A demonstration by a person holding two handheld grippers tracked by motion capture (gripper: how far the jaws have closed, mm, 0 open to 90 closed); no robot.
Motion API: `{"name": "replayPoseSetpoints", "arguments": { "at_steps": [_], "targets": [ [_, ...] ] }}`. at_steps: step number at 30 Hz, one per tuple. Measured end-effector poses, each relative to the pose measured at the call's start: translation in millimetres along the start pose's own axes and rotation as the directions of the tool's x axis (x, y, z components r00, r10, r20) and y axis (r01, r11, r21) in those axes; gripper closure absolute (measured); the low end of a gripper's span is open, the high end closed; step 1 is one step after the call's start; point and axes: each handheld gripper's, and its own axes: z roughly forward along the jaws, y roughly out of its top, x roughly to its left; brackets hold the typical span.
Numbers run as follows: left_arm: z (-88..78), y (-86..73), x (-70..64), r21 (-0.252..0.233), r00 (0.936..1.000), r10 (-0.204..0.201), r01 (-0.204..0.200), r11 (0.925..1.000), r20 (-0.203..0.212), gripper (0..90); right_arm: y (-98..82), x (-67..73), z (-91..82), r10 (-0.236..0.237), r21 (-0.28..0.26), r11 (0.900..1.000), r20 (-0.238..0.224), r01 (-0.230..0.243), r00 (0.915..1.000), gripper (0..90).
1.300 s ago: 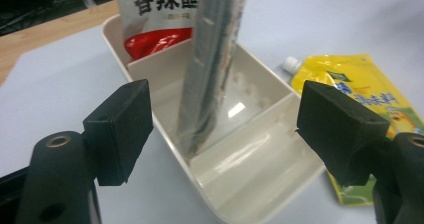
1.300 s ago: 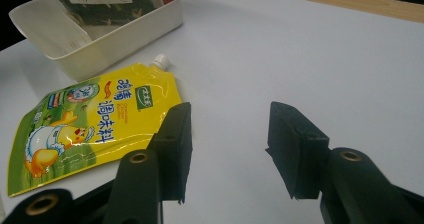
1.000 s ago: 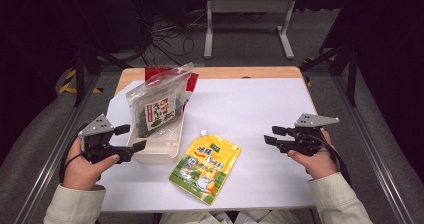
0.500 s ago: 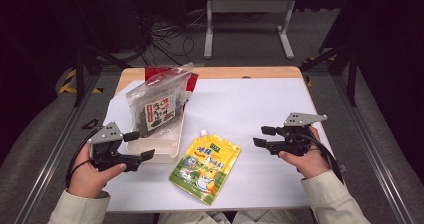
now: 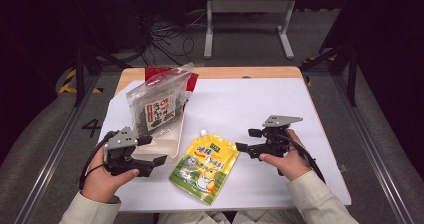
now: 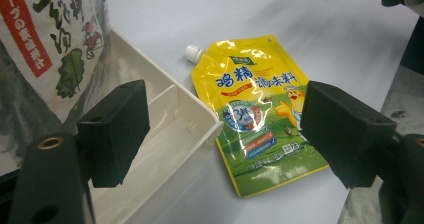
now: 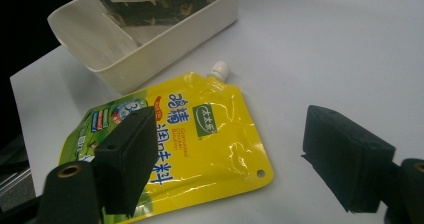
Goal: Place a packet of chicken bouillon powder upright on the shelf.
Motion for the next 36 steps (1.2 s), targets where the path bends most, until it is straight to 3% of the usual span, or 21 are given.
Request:
{"name": "replayPoseSetpoints", "arguments": {
  "at_steps": [8,18,29,31,36],
  "targets": [
    [11.6,-2.4,-3.9,0.026,0.9999,0.014,-0.014,0.9995,0.001,20.6,-3.9,7.1,28.6,0.022,0.069,0.997,-0.005,-0.022,0.9997,18.8],
    [13.1,-8.3,-3.5,0.044,0.9999,0.011,-0.011,0.999,-0.001,20.6,-11.5,2.3,52.7,0.023,0.156,0.987,0.038,-0.029,0.999,19.5],
    [17.1,-16.6,-3.4,0.071,1.0,0.0,0.001,0.9975,0.0,20.9,-18.0,2.0,68.2,0.026,0.199,0.979,0.027,-0.031,0.9993,18.6],
    [16.4,-17.7,-4.2,0.068,1.0,-0.006,0.006,0.9976,0.001,20.9,-19.3,3.6,71.2,0.045,0.226,0.973,0.034,-0.051,0.9984,17.9],
    [13.9,-19.5,-3.9,0.065,0.9999,-0.011,0.011,0.9979,-0.003,20.9,-18.7,5.6,74.4,0.005,0.243,0.97,0.053,-0.018,0.9986,17.9]
  ]
}}
